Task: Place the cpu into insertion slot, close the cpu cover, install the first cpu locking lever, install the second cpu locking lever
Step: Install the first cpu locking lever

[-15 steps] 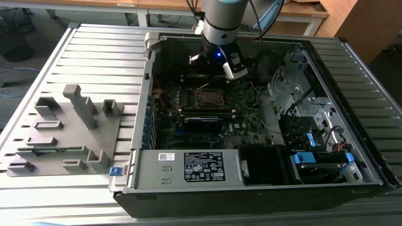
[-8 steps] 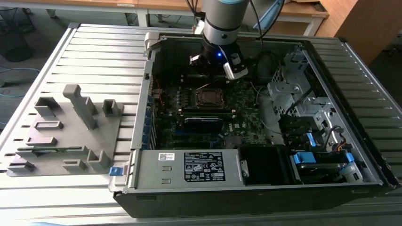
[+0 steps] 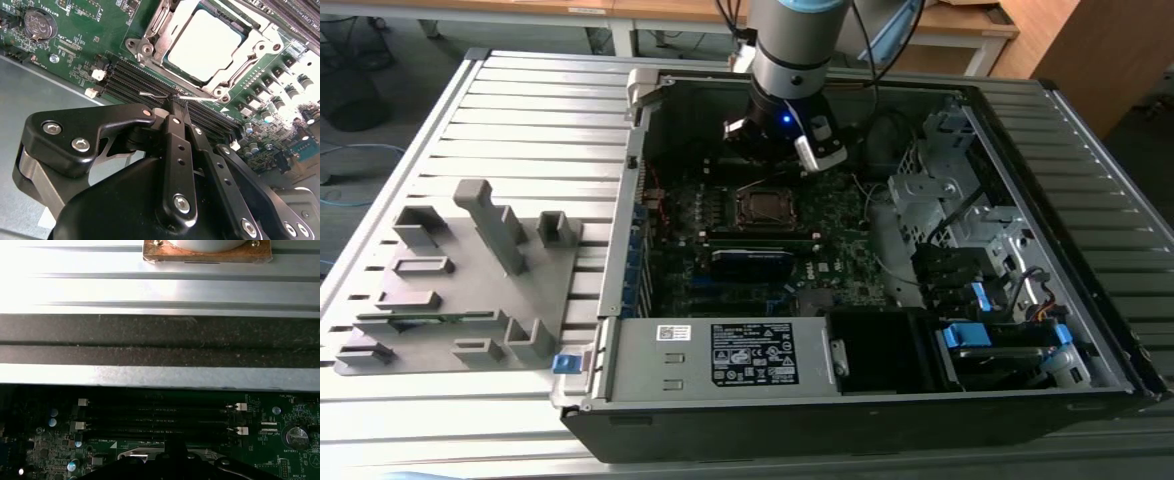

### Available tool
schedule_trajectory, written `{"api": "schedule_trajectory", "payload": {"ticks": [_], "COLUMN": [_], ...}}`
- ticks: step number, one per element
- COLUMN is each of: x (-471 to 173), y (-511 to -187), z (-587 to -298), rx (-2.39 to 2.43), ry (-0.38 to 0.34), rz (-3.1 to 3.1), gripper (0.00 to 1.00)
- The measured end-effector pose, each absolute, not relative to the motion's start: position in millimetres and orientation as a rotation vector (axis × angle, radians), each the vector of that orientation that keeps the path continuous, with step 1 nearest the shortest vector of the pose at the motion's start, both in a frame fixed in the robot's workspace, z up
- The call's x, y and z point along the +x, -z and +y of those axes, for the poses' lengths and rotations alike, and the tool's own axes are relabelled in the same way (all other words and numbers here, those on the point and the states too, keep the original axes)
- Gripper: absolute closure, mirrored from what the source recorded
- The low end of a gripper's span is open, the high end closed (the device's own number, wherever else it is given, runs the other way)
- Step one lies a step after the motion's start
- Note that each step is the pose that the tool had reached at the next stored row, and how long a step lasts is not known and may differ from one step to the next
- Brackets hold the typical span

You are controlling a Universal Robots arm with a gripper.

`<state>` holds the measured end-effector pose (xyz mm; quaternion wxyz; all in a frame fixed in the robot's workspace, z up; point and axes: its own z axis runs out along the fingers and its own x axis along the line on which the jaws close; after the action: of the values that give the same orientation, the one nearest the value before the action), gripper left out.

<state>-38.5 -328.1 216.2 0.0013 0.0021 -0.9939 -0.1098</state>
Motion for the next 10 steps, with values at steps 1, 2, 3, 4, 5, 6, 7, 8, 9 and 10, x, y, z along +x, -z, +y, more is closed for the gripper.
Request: {"api": "schedule_trajectory", "payload": {"ticks": [1, 2, 3, 4, 5, 6, 7, 8, 9, 10], "x": [-38.5, -38.5, -38.5, -38.5, -38.5, -38.4, -38.4, -38.3, -38.2, -38.1], "y": [-215.4, -214.9, -214.5, -214.1, -213.7, -213.3, -213.0, -212.8, -212.5, -212.2], "z": [-328.0, -328.0, -327.8, -327.7, -327.6, -327.5, -327.4, -327.2, -327.0, -326.8], "rx": [0.007, 0.007, 0.007, 0.007, 0.007, 0.007, 0.007, 0.007, 0.007, 0.007], "ry": [0.345, 0.344, 0.344, 0.344, 0.345, 0.344, 0.344, 0.344, 0.344, 0.344], "rz": [-3.12, -3.12, -3.12, -3.12, -3.12, -3.12, -3.12, -3.12, -3.12, -3.12], "gripper": [0.9, 0.9, 0.9, 0.9, 0.9, 0.9, 0.9, 0.9, 0.9, 0.9]}}
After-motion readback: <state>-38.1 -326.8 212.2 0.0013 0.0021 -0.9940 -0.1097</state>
